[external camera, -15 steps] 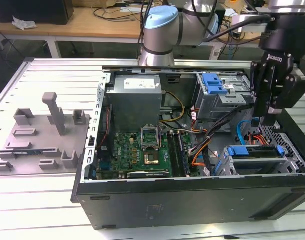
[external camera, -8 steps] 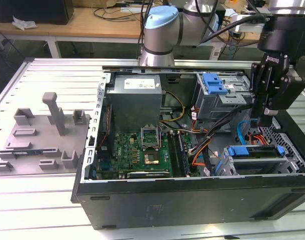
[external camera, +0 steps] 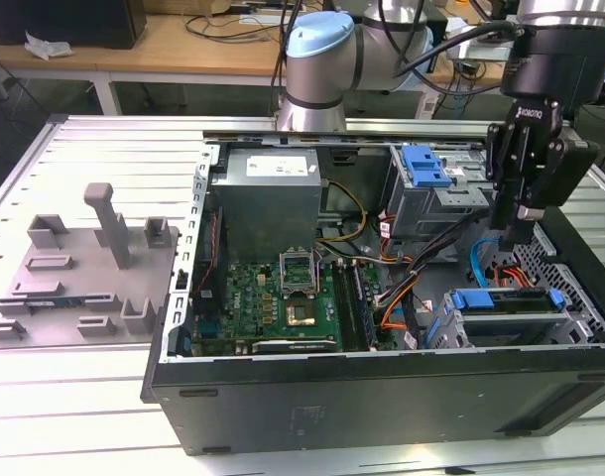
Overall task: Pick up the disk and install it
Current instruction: 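Insert the second disk wire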
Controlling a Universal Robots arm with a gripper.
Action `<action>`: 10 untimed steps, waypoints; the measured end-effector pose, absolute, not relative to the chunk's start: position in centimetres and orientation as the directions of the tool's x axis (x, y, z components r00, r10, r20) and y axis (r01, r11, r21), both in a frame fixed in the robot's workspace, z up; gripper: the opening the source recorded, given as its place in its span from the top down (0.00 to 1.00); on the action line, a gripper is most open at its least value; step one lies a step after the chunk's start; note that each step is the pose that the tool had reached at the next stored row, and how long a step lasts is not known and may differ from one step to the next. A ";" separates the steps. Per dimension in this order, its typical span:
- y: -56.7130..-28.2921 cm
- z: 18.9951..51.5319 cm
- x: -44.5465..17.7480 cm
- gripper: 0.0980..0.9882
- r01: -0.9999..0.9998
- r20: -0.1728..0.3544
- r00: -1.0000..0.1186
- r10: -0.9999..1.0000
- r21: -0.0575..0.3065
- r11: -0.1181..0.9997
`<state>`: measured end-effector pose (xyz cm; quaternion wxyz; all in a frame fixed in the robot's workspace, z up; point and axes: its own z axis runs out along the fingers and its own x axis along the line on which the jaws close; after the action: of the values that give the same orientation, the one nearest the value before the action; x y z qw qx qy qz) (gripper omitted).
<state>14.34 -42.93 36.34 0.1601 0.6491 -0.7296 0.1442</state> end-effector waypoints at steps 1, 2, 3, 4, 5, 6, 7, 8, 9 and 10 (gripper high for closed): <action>-42.9 36.3 14.3 0.63 -0.993 0.421 -0.106 -0.901 -0.003 0.116; -42.9 36.3 14.3 0.63 -0.993 0.421 -0.107 -0.901 -0.003 0.117; -42.9 36.2 14.4 0.63 -0.993 0.421 -0.108 -0.901 -0.002 0.117; -42.9 36.2 14.4 0.63 -0.993 0.421 -0.107 -0.901 -0.002 0.117; -42.9 36.2 14.4 0.63 -0.993 0.421 -0.107 -0.901 -0.001 0.117; -42.9 36.2 14.5 0.63 -0.993 0.421 -0.107 -0.901 0.000 0.117; -42.9 36.1 14.5 0.63 -0.993 0.421 -0.107 -0.901 0.000 0.118; -42.9 36.1 14.5 0.63 -0.993 0.421 -0.106 -0.901 0.001 0.118; -42.9 36.0 14.5 0.63 -0.993 0.421 -0.106 -0.901 0.001 0.118; -42.9 36.0 14.5 0.63 -0.993 0.421 -0.106 -0.901 0.001 0.118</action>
<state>14.47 -42.93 36.02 0.1616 0.6487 -0.7298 0.1428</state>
